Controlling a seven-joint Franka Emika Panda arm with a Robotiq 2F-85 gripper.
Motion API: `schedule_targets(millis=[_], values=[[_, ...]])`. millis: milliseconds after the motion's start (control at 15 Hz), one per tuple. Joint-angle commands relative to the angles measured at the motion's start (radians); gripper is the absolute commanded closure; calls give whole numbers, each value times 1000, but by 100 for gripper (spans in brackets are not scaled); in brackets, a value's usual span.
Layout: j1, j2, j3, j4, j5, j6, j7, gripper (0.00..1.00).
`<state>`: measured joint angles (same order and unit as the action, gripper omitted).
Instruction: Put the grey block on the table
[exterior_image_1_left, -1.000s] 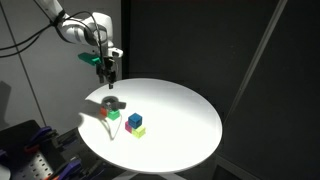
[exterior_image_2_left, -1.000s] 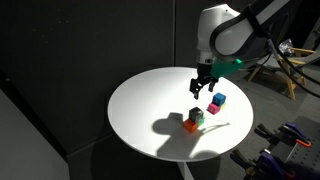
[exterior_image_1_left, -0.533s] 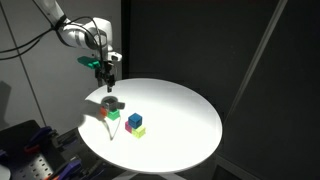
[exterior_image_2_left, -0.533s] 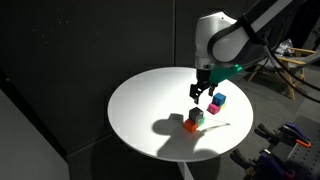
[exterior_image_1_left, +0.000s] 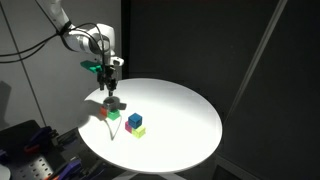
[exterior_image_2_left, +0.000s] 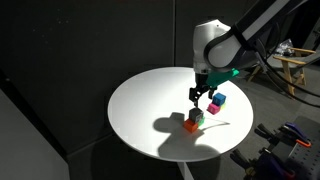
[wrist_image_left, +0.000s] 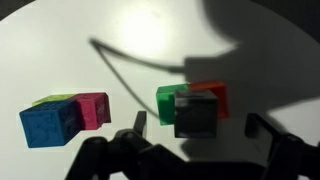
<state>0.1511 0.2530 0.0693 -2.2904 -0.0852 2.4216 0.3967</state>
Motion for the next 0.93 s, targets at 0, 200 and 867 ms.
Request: schedule_targets(millis=[0,200,867], values=[[22,41,-14,47,-17,0,23,0],[35,71,-18,76,-19,0,24,0],[74,164,-55,147,-26,-3,31,0]])
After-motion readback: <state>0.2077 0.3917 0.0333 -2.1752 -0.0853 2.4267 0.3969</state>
